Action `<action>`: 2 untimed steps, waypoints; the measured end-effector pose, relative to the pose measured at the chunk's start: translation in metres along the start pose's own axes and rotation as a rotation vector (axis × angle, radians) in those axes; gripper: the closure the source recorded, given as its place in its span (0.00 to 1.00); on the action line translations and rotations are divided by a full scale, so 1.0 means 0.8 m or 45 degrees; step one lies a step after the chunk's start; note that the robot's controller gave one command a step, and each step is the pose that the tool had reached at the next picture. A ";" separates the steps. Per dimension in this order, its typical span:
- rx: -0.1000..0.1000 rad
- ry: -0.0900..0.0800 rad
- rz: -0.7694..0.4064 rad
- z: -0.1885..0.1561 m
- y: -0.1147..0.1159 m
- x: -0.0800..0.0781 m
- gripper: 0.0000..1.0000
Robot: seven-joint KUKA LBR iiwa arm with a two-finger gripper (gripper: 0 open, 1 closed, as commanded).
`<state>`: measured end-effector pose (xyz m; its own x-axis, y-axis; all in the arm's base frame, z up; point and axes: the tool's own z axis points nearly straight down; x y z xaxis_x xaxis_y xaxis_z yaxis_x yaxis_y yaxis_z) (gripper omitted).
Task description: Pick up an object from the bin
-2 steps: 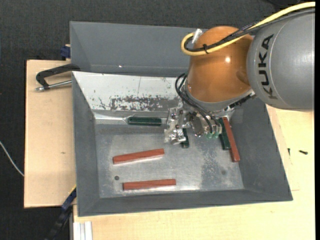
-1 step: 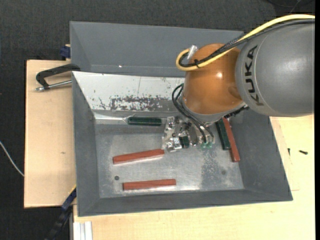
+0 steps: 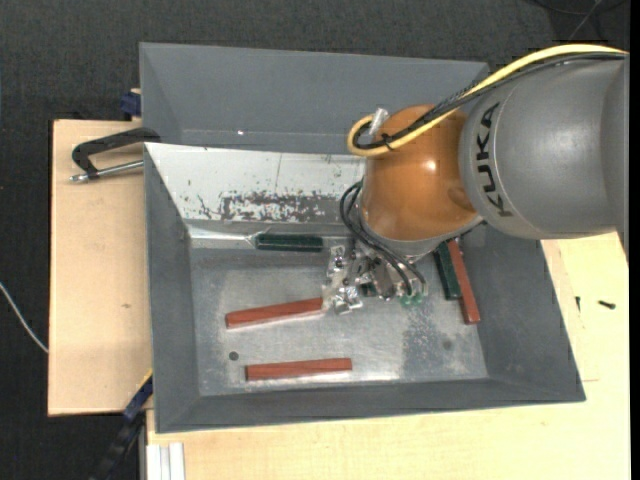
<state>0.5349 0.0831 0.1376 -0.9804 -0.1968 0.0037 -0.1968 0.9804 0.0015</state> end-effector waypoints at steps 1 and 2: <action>0.000 -0.001 -0.001 -0.062 0.002 0.014 1.00; 0.003 -0.029 -0.085 -0.056 0.041 0.002 1.00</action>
Offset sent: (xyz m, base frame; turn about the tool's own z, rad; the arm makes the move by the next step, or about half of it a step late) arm -0.0144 0.0860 -0.0437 -0.2420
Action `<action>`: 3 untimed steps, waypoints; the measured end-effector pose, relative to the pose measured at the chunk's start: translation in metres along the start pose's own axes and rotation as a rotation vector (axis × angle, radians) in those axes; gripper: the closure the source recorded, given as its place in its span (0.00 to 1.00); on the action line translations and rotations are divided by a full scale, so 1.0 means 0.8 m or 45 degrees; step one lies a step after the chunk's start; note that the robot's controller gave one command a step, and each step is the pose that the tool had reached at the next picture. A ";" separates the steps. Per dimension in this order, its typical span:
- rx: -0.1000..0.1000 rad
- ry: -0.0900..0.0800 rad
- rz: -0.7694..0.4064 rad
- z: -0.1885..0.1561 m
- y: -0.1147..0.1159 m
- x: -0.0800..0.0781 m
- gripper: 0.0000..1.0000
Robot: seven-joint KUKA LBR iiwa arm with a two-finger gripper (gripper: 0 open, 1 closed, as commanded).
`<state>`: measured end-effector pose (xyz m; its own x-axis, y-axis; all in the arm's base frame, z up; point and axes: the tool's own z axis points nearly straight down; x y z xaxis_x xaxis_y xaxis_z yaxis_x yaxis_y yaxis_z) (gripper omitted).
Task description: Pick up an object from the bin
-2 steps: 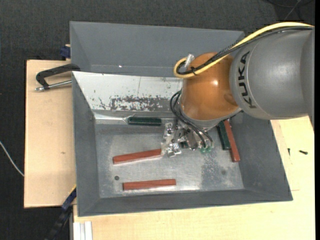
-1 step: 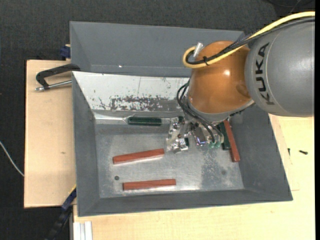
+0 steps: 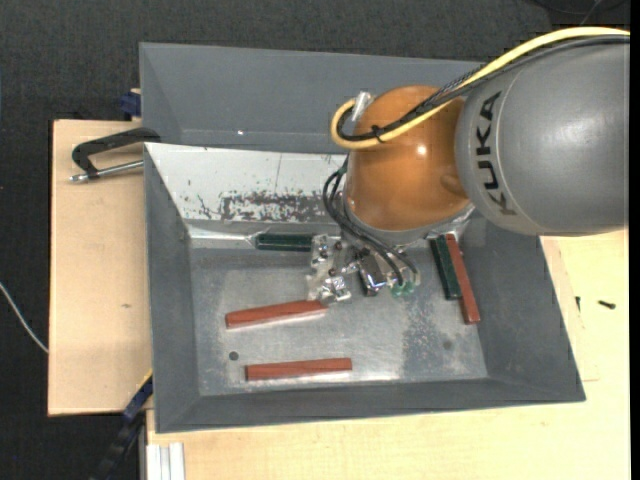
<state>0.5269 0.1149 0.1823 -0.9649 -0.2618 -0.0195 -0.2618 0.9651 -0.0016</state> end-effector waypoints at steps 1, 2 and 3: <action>-0.008 0.033 -0.283 0.030 0.045 -0.001 1.00; -0.008 0.012 -0.304 0.000 0.059 -0.006 1.00; -0.006 0.025 -0.097 -0.043 0.037 -0.021 1.00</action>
Offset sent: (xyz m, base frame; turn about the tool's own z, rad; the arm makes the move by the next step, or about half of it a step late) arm -0.0174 0.0297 -0.0343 -0.0929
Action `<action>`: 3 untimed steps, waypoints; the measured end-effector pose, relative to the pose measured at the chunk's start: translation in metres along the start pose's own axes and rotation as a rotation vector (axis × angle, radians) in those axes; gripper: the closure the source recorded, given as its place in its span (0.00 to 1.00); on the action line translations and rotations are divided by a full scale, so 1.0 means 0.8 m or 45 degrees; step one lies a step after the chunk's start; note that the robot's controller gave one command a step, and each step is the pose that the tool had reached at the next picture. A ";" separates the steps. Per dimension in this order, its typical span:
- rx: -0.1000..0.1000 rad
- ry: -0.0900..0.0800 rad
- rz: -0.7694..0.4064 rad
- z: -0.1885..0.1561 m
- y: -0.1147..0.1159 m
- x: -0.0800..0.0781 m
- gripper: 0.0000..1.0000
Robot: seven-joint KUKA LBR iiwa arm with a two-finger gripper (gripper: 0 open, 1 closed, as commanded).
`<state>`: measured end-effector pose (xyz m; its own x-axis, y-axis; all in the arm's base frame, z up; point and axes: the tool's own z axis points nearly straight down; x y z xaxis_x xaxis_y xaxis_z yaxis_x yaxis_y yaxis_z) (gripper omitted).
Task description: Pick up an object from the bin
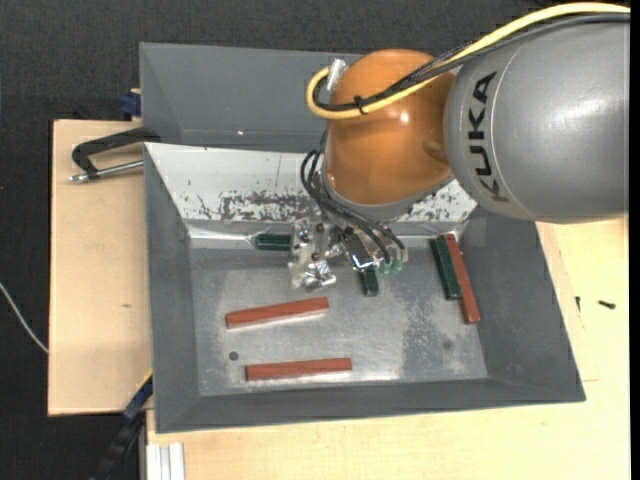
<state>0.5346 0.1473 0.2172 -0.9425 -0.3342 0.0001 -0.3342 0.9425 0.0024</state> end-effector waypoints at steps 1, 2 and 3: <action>0.003 -0.010 0.116 -0.018 0.022 -0.008 1.00; 0.000 0.004 -0.670 0.086 0.008 0.044 0.00; 0.002 -0.003 -0.669 0.083 0.009 0.041 0.00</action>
Offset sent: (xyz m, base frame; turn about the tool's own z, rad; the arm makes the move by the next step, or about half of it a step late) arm -0.0342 -0.0053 -0.0668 -0.5272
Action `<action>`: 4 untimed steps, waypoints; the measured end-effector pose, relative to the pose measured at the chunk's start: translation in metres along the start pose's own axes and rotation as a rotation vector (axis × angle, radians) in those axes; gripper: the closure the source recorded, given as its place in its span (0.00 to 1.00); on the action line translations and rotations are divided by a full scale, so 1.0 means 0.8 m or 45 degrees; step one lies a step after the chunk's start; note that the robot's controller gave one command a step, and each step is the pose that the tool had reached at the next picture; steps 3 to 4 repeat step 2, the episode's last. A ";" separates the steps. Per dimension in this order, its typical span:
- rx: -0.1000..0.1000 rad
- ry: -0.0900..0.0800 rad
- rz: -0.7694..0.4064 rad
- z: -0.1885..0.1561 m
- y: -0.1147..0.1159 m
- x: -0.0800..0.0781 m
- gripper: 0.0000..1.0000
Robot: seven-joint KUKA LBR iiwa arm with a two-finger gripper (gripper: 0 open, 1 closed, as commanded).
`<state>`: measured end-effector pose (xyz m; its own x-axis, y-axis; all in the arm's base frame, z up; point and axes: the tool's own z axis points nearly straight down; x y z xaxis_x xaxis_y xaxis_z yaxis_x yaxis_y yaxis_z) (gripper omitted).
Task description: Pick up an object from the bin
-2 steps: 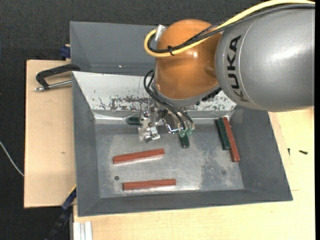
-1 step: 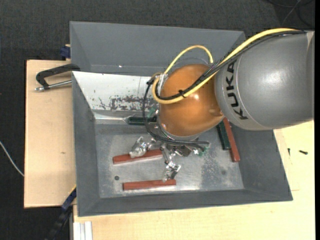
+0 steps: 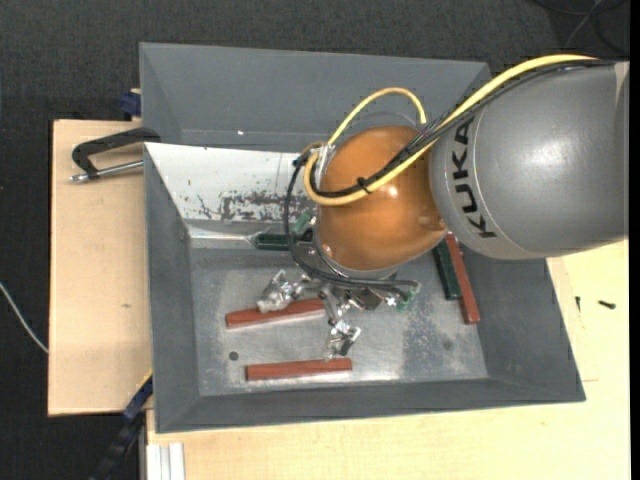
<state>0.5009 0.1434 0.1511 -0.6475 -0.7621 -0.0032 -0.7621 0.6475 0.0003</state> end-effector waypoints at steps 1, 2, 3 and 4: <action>0.005 0.010 -0.254 0.092 -0.073 -0.053 1.00; 0.005 0.008 -0.254 0.092 -0.073 -0.053 1.00; 0.005 0.008 -0.254 0.092 -0.073 -0.053 1.00; 0.005 0.008 -0.254 0.092 -0.073 -0.053 1.00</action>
Offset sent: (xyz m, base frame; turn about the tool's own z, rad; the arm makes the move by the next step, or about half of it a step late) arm 0.0000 0.0000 0.0000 0.0000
